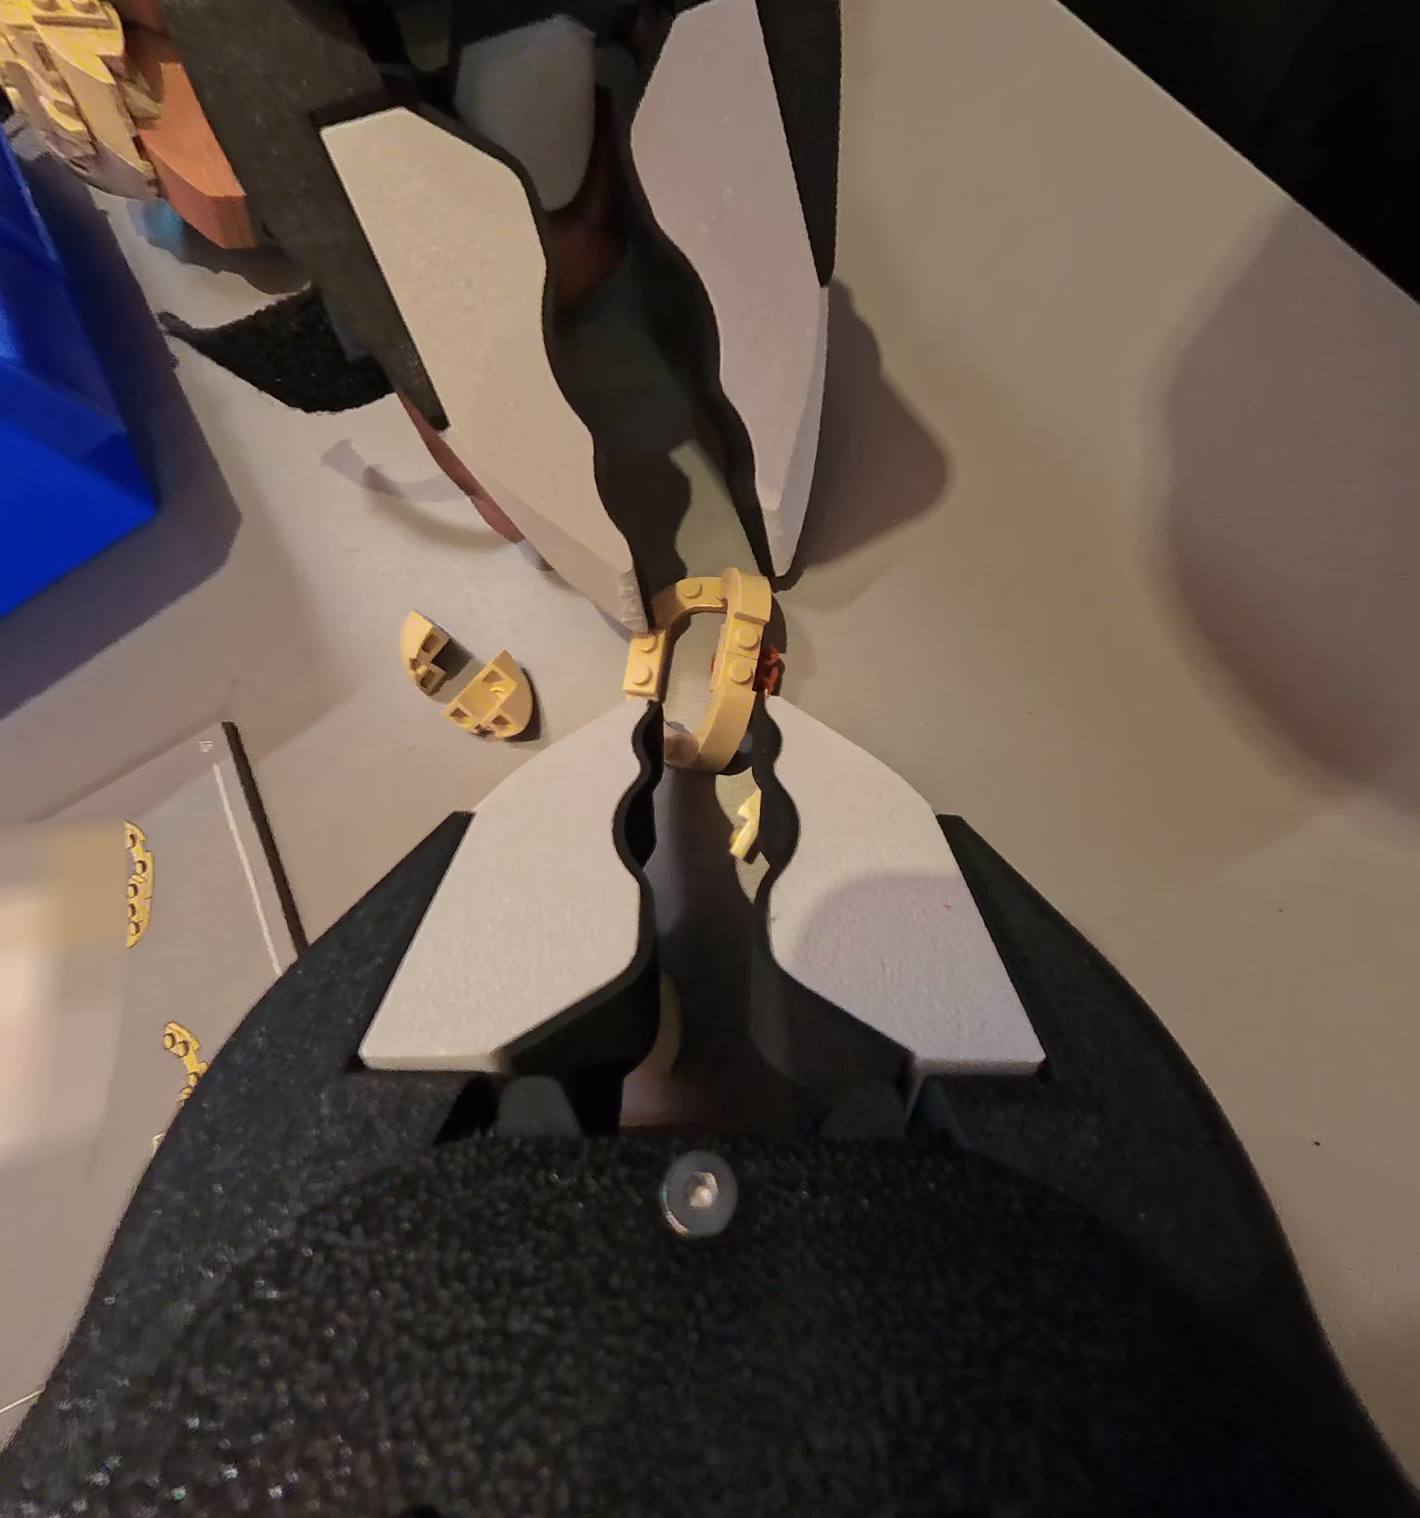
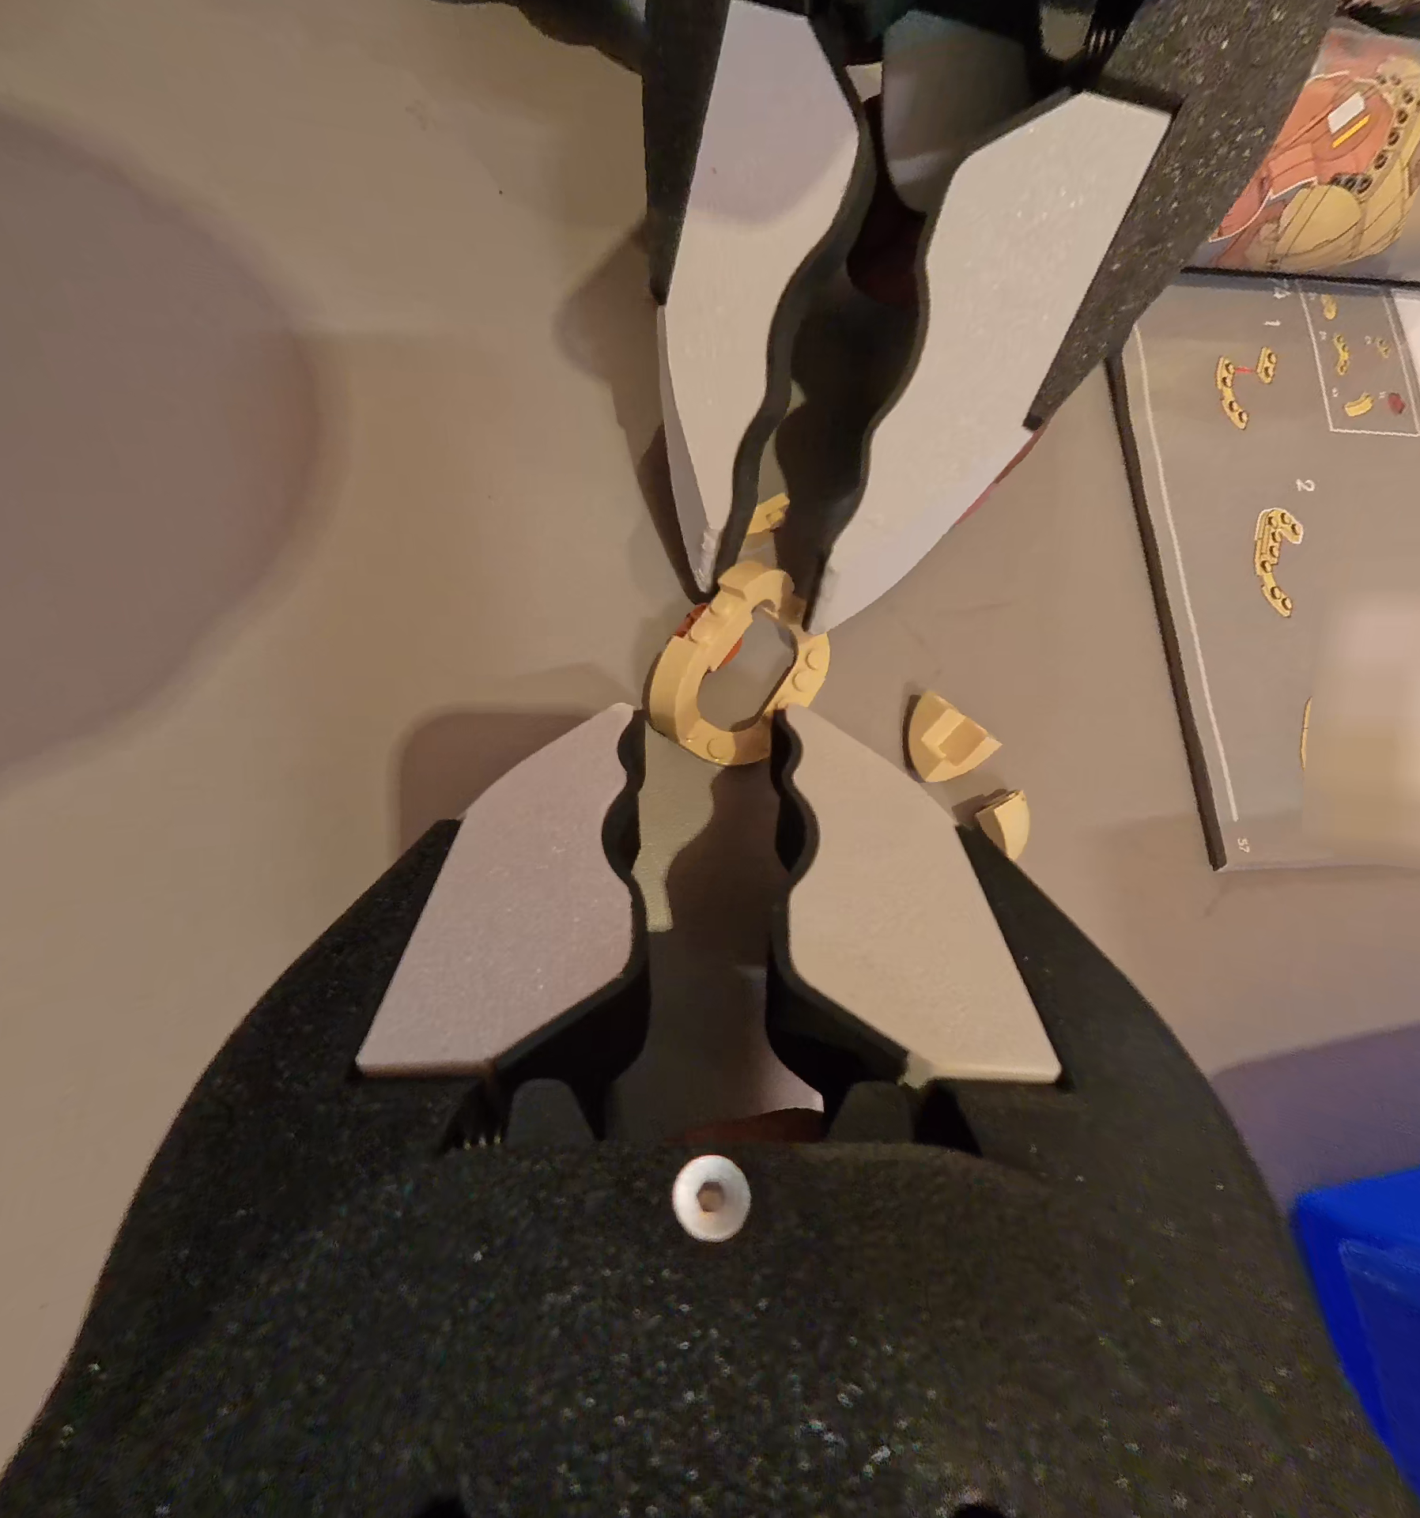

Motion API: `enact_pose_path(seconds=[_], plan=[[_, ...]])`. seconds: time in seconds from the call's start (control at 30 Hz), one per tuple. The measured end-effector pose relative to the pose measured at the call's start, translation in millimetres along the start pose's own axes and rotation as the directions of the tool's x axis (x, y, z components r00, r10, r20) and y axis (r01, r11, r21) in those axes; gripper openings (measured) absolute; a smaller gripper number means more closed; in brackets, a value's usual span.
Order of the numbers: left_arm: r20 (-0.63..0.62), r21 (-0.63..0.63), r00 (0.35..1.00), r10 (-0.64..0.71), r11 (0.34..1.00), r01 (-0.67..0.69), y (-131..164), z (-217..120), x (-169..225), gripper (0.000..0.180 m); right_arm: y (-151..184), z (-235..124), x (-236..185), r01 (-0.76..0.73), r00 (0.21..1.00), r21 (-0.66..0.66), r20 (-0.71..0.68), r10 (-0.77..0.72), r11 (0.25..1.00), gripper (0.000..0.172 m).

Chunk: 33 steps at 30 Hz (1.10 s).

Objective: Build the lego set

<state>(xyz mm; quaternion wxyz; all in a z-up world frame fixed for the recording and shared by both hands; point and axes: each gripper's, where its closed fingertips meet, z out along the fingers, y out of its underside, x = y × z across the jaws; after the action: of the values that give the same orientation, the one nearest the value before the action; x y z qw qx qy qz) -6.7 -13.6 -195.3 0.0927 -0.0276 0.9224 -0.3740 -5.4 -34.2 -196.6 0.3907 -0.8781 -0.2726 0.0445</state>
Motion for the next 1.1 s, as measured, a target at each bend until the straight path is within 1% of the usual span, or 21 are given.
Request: enact_pose_path(seconds=[0.23,0.4,0.57,0.87,1.03,1.1], plan=[[0.019,-0.006,1.000,-0.009,1.000,0.009,1,0,-4,0.020,1,1,3,-0.028,1.000,-0.009,-0.010,0.028,1.000,0.034],[0.033,-0.010,0.999,-0.017,1.000,0.017,2,-1,-7,0.020,1,0,3,-0.010,1.000,-0.010,-0.008,0.010,1.000,0.037],[0.050,-0.006,0.998,-0.029,1.000,0.030,1,-2,-11,0.019,6,-3,13,-0.032,0.999,-0.021,-0.032,0.031,0.999,0.038],[0.084,0.004,0.995,-0.061,0.998,0.061,0,-2,-18,0.019,7,-2,0,-0.064,0.996,-0.038,0.052,0.066,0.997,0.033],[0.080,-0.001,0.995,-0.064,0.998,0.064,1,-1,-17,0.019,6,-2,-2,-0.032,0.997,-0.031,0.066,0.034,0.999,0.033],[0.078,-0.004,0.995,-0.064,0.998,0.064,2,-1,-17,0.019,6,-3,-1,0.001,0.998,-0.019,0.063,0.000,1.000,0.036]])
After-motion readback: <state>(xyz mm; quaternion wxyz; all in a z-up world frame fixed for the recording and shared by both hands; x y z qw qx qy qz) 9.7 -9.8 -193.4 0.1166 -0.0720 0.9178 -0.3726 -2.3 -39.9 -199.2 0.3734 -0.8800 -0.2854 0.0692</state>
